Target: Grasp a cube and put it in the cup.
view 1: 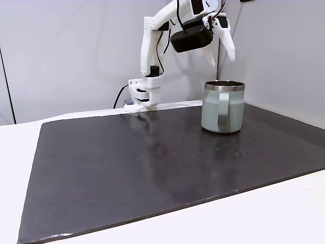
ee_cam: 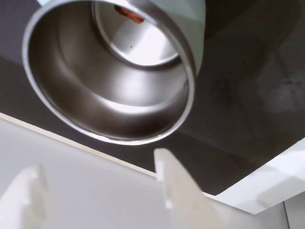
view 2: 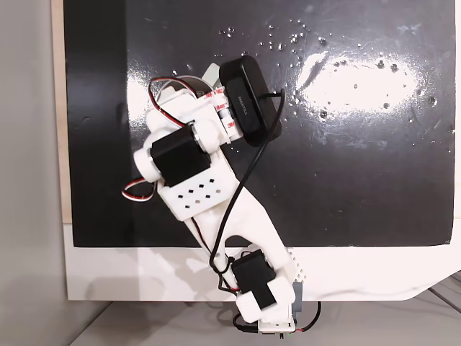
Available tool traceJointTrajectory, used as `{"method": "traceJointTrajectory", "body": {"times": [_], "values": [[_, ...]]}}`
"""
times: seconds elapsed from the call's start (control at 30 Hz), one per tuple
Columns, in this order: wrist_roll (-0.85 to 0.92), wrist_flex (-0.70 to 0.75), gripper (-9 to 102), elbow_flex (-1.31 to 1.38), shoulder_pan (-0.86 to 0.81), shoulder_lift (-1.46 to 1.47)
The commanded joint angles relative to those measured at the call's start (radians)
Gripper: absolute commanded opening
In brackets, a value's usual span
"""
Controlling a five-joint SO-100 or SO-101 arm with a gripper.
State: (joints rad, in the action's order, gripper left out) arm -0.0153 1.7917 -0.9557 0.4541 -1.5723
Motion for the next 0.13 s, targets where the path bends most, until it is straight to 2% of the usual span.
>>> {"method": "traceJointTrajectory", "body": {"times": [0.0, 0.1], "values": [[-0.002, 0.008, 25, 0.003, -0.008, -0.054], [-0.002, 0.008, 25, 0.003, -0.005, -0.052]]}}
